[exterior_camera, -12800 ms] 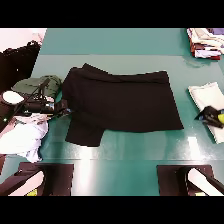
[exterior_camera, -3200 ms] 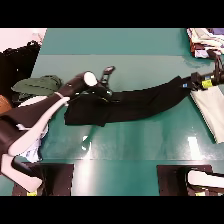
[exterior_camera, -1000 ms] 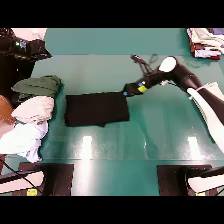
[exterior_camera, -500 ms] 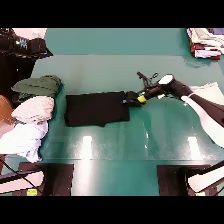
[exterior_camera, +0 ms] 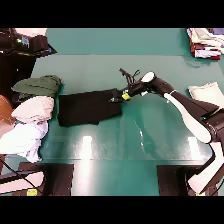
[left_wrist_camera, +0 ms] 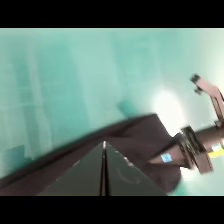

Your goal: Fold the shirts.

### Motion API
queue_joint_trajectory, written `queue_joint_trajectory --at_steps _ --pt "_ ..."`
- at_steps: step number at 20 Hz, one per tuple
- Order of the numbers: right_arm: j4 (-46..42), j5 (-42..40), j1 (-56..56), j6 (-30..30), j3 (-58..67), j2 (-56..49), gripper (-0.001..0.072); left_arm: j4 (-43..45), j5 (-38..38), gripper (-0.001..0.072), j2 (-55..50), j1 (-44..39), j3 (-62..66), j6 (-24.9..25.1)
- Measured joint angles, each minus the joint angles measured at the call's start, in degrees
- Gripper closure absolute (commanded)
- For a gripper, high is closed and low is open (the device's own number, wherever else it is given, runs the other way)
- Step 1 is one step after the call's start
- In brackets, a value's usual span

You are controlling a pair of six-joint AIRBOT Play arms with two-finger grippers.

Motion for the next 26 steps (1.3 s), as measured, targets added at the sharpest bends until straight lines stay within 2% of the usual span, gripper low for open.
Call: queue_joint_trajectory --at_steps 3,5,9,13,18,23,26 --pt "-2.4 0.1 -4.3 1.3 1.8 2.8 0.0695 -0.5 0.3 0.0682 0.0 -4.4 0.0 0.0" --pt "-7.8 1.0 -9.0 3.0 2.3 6.2 0.0695 -0.8 0.6 0.0682 0.0 -7.9 0.0 0.0" --pt "-19.7 3.9 -22.7 4.8 2.7 14.5 0.0695 -0.8 2.4 0.0682 0.0 -14.4 0.0 0.0" --pt "-26.1 5.4 -39.4 5.5 2.8 20.0 0.0695 -0.9 5.8 0.0682 0.0 -19.9 0.0 0.0" --pt "-28.3 6.0 -54.7 5.6 2.8 21.5 0.0695 -0.4 9.2 0.0682 0.0 -24.4 0.0 0.0" --pt "-24.0 5.9 -61.1 5.7 4.9 21.8 0.0696 1.6 11.5 0.0682 0.0 -25.7 0.0 0.0" --pt "-22.1 8.7 -62.4 5.7 10.1 21.8 0.0696 2.3 12.0 0.0682 -0.1 -26.0 0.0 0.0"
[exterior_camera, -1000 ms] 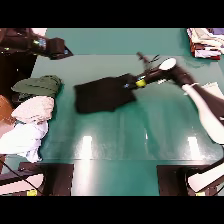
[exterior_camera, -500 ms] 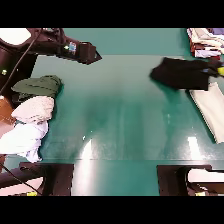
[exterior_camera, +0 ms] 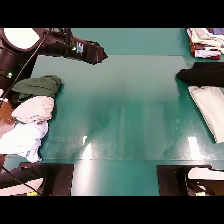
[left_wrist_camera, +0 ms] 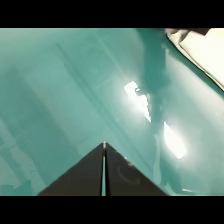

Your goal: Fold the shirts.

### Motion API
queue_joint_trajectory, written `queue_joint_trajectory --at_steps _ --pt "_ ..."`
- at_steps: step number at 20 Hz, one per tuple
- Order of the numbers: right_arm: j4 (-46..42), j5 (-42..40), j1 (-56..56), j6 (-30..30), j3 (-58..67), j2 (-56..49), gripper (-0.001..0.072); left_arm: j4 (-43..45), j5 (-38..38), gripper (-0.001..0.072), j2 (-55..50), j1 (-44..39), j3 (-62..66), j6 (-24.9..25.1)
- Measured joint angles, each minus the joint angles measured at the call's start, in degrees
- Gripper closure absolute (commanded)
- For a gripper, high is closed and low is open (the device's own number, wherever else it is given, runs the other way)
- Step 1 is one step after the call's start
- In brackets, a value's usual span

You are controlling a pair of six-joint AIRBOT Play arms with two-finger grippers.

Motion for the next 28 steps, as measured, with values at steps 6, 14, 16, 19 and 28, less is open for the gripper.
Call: queue_joint_trajectory --at_steps 6,14,16,19,28 --pt "0.9 9.0 -2.4 0.4 7.9 0.2 0.0696 1.0 0.3 0.0682 -0.1 -0.1 -0.1 0.0" --pt "-5.6 20.1 -8.6 1.7 9.5 3.2 0.0694 2.0 0.3 0.0682 -0.1 -0.1 -0.1 0.0" --pt "-8.4 22.2 -10.2 2.6 8.9 3.8 0.0692 2.1 0.3 0.0681 -0.1 -0.1 -0.1 0.3" --pt "-10.6 24.0 -12.5 3.2 4.4 5.4 0.0346 2.3 0.3 0.0681 -0.1 -0.1 -0.1 1.0" --pt "-16.5 24.3 -22.0 3.7 -15.8 12.9 0.0324 2.3 0.4 0.0681 -0.1 -0.1 -0.1 1.4"
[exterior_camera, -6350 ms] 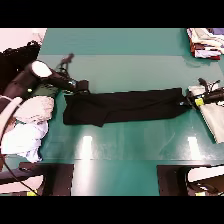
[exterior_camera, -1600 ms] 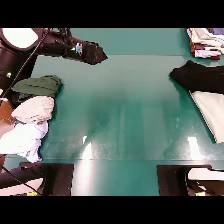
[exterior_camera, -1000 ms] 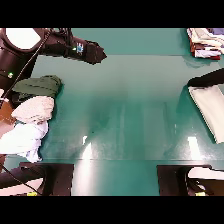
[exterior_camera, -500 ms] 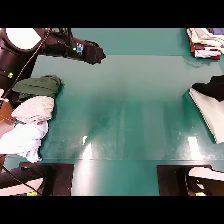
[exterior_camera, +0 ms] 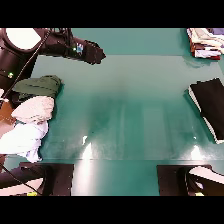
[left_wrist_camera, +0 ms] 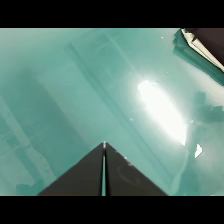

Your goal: Fold the shirts.

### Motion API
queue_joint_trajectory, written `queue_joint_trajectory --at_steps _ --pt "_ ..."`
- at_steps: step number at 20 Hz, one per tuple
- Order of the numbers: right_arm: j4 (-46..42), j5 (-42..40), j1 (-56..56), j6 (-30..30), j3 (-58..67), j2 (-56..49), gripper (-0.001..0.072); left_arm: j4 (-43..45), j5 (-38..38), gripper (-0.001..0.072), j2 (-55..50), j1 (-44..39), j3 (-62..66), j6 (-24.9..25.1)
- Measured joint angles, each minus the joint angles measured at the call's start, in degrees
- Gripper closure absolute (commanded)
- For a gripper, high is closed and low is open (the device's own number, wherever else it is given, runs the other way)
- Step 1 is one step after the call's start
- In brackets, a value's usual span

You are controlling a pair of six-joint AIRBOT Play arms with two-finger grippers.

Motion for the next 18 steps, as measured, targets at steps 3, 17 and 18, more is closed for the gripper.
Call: queue_joint_trajectory --at_steps 3,17,18 --pt "6.4 -2.2 -0.4 0.0 -2.1 2.3 0.0325 0.0 0.0 0.0682 0.0 0.0 0.0 0.1" --pt "22.1 -8.5 32.0 -3.5 -3.3 8.6 0.0694 -0.2 2.0 0.0681 0.0 0.0 0.0 0.0" --pt "22.1 -8.5 33.2 -3.7 -3.3 8.7 0.0694 -0.2 2.2 0.0681 0.0 0.0 0.0 0.0"
